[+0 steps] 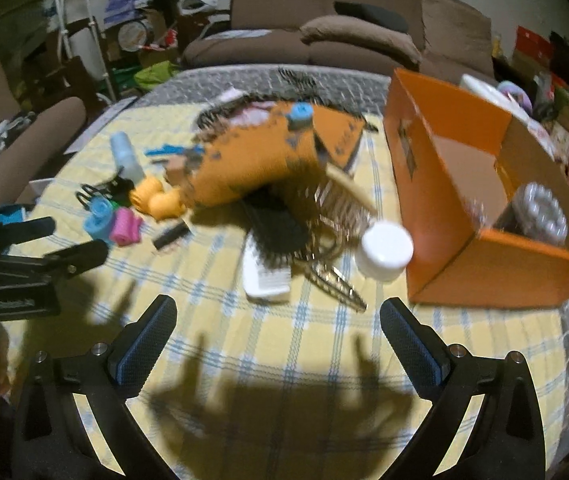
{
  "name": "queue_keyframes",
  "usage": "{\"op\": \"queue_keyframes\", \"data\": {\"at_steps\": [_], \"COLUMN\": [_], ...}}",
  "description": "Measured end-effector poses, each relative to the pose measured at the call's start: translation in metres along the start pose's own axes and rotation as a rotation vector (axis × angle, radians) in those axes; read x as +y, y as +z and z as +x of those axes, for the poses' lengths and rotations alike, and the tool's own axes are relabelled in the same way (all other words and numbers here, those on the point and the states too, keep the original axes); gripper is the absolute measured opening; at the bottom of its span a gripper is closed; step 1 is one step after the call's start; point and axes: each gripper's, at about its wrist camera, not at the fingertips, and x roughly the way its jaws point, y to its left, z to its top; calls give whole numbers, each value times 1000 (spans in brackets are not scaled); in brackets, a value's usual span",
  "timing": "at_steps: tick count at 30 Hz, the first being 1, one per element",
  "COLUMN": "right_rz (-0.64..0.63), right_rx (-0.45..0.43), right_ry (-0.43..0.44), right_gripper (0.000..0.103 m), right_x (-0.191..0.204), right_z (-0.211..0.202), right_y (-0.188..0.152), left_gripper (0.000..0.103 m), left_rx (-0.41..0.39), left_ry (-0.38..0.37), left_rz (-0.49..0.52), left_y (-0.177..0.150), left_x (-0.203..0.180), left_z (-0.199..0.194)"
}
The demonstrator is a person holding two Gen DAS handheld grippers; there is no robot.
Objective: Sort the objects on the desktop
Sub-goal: 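Move both tools over the table toward the blue hair rollers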
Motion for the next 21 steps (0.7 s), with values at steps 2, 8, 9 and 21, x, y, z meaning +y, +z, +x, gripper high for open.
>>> {"op": "queue_keyframes", "data": {"at_steps": [2, 8, 9, 21], "right_rz": [-10, 7, 16, 52], "right_rx": [-9, -27, -29, -39], "right_ry": [14, 64, 72, 98], "right_gripper": [103, 103, 103, 98], "right_x": [1, -1, -3, -25], "right_z": [-9, -23, -25, -16], "right_y": [10, 40, 45, 110], "left_gripper": [103, 103, 103, 103], "left_rx": [-2, -7, -7, -12], "left_ry": [-8, -34, -35, -87], "left_rz": [14, 56, 62, 154], "left_y": [5, 21, 23, 42], "left_x": [-2, -15, -17, -41], "left_z": [-3, -5, -4, 11]}}
